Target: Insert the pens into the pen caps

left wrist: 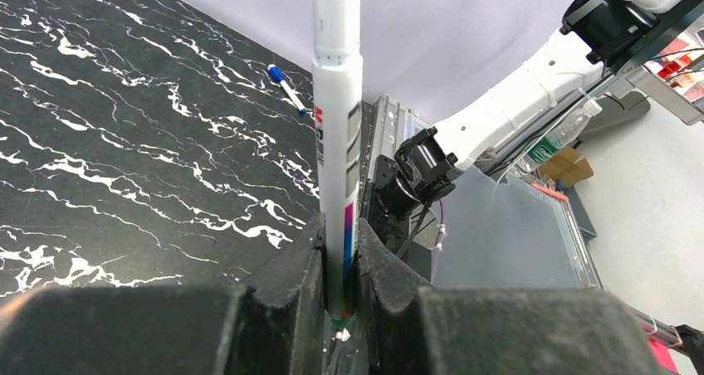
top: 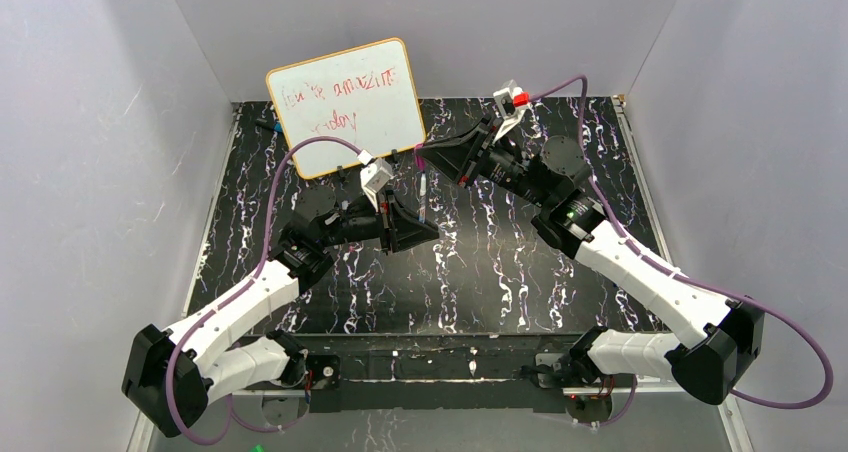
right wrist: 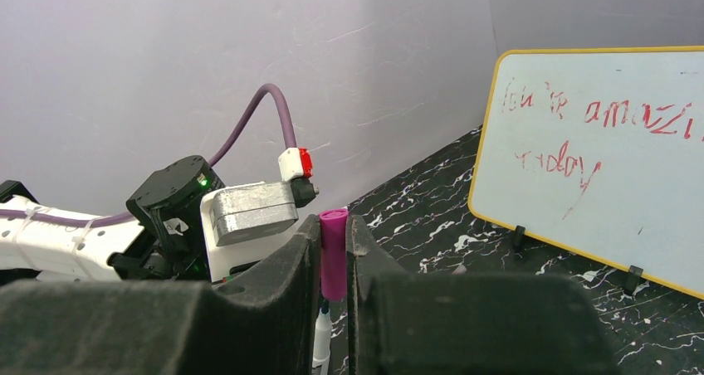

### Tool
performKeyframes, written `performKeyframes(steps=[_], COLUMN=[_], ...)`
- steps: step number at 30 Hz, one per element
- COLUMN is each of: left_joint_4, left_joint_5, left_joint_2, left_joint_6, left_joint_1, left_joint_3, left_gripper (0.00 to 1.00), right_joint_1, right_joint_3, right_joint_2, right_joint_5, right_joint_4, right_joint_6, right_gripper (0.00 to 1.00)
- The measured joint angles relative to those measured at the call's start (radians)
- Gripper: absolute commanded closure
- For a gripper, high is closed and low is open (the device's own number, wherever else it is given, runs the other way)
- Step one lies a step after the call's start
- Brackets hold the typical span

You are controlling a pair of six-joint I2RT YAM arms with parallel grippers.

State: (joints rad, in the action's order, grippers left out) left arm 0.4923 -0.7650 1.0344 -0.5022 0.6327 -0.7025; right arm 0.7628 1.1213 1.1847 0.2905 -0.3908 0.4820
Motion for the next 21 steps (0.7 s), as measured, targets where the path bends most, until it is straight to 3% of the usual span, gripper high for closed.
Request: performKeyframes(steps=[21], left_joint_4=[0.035], left_joint_5=[0.039], left_joint_2=[-0.004], left_joint_6=[-0.038], left_joint_1=[0.003], left_joint_3=[0.000], left_gripper=[1.00], right_joint_1=[0.000], right_joint_3=[0.000], right_joint_2=[-0.003], right_joint_5=[-0.003], right_joint_4=[0.002], right_joint_6=[-0.007], right_gripper=[0.86])
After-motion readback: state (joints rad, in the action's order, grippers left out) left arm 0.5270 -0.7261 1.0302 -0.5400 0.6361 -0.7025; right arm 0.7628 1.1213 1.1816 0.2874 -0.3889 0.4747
